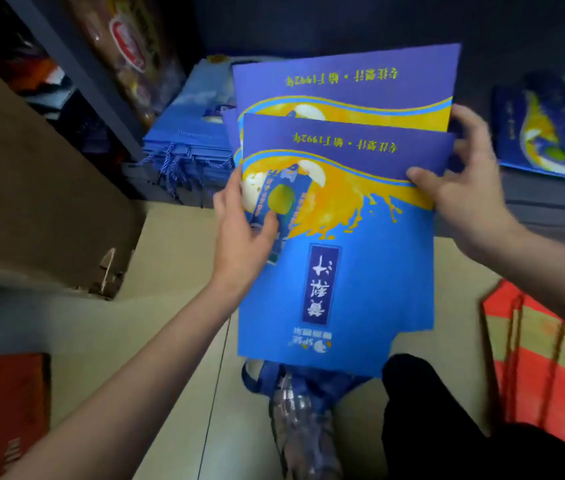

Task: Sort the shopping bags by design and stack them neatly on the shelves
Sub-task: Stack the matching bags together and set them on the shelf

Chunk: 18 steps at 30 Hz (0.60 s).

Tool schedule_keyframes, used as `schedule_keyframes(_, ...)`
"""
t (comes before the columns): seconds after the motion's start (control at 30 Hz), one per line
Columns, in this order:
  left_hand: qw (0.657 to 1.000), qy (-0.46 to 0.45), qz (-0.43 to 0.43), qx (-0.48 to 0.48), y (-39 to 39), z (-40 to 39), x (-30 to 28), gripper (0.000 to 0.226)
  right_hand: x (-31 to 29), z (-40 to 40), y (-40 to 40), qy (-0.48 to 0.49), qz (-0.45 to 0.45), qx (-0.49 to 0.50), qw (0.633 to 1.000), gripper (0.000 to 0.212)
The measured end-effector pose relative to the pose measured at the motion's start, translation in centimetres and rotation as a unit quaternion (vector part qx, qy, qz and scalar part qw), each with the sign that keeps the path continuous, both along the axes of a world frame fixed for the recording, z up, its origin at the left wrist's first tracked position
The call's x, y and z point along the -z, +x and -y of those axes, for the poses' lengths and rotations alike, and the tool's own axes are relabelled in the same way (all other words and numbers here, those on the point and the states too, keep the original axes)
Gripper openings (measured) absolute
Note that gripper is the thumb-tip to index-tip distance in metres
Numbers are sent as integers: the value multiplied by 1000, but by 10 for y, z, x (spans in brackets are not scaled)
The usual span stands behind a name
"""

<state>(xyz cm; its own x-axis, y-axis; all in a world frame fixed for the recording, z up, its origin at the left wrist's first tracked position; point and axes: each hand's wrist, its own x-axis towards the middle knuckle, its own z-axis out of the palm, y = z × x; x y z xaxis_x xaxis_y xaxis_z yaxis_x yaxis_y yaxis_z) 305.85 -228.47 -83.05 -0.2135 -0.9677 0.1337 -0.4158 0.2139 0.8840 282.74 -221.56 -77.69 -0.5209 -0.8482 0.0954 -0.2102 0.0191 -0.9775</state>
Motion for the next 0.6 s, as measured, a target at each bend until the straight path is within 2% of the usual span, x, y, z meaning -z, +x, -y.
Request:
schedule_keyframes(0.13,999,5,3,34,-68,-10,-25,73,-15,-16,-54,-21,-47,85,995,70)
schedule_keyframes(0.23,998,-18,13,65,-122,-5,-42,75,-21,-23,-97,-21,-57,165,984,63)
schedule_keyframes(0.33,996,-13,34,86,-173,17,-54,72,-17,-17,-142,19,-66,226,972,58)
schedule_keyframes(0.43,997,44,36,56,-207,54,-42,67,-5,-13,-170,65,16,164,984,79)
schedule_keyframes(0.53,991,127,51,5,-208,95,-18,57,31,-27,-159,159,108,46,980,83)
schedule_keyframes(0.6,980,182,60,-51,-201,119,-2,58,61,-43,-140,206,112,-10,972,83)
